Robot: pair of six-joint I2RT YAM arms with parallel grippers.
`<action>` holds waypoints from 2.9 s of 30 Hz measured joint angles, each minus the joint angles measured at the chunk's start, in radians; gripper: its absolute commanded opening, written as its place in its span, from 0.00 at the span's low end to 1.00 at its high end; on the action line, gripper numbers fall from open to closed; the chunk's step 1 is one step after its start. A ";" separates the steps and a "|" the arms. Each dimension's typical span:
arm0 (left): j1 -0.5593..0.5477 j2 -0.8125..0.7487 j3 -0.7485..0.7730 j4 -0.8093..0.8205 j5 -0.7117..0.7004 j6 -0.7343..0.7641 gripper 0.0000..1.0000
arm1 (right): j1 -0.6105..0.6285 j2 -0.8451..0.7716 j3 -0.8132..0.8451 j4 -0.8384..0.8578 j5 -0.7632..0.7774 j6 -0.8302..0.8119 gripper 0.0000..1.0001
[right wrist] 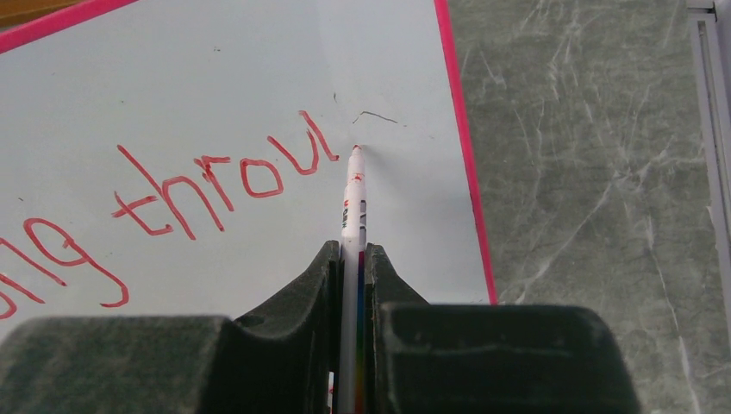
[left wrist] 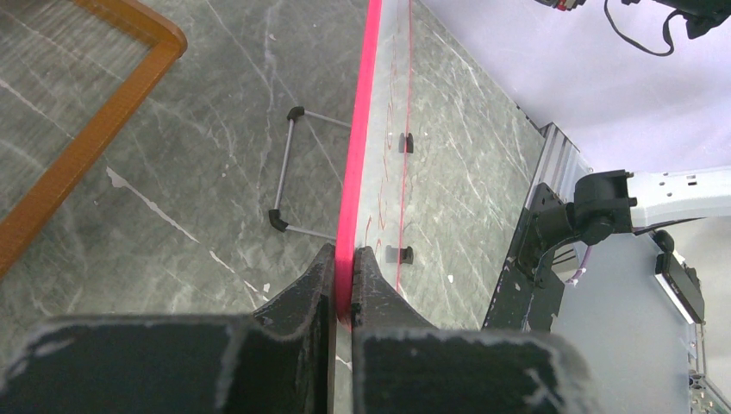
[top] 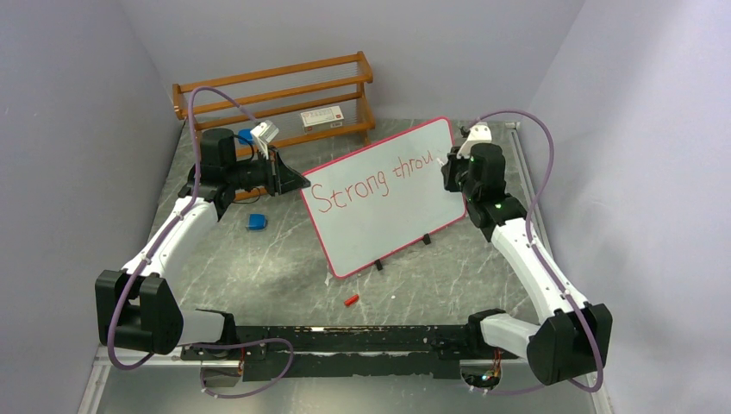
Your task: Write a sentence on the whiteboard
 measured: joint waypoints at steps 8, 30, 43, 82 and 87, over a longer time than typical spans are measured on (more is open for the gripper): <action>0.000 0.000 0.000 0.000 0.000 0.000 0.05 | 0.000 0.010 0.001 0.006 -0.010 0.000 0.00; 0.000 0.000 0.000 0.000 0.000 0.006 0.05 | 0.000 0.049 0.041 0.030 -0.012 -0.014 0.00; 0.000 0.000 0.000 -0.001 -0.002 0.006 0.05 | -0.001 0.049 0.041 0.029 -0.042 -0.026 0.00; 0.000 0.000 0.000 -0.001 -0.002 0.006 0.05 | -0.001 0.037 0.021 -0.005 0.001 -0.015 0.00; 0.000 0.000 0.000 -0.001 -0.002 0.006 0.05 | -0.001 0.043 0.022 0.008 0.006 -0.014 0.00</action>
